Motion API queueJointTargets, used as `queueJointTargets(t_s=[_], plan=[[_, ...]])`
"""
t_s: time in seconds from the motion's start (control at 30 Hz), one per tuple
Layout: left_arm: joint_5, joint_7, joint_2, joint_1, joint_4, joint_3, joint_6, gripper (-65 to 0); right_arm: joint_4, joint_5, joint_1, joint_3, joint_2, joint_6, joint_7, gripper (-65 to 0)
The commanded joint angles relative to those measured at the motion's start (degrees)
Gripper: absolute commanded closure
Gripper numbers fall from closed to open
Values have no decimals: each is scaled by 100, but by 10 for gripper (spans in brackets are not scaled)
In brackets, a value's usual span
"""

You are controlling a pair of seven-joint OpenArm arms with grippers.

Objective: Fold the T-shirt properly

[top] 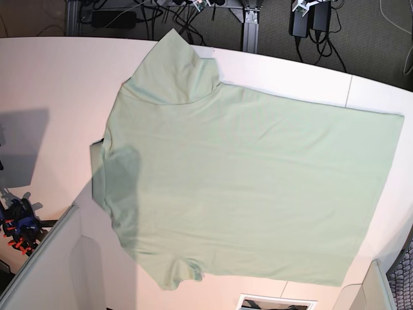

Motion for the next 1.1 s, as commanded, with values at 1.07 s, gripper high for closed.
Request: queueJointTargets(t_s=[1.07], plan=[[-1064,715,-1753,4966,9718,-2312,-201,-46,9077,3381,-4210,2304,1884,-50,-1486,-227]])
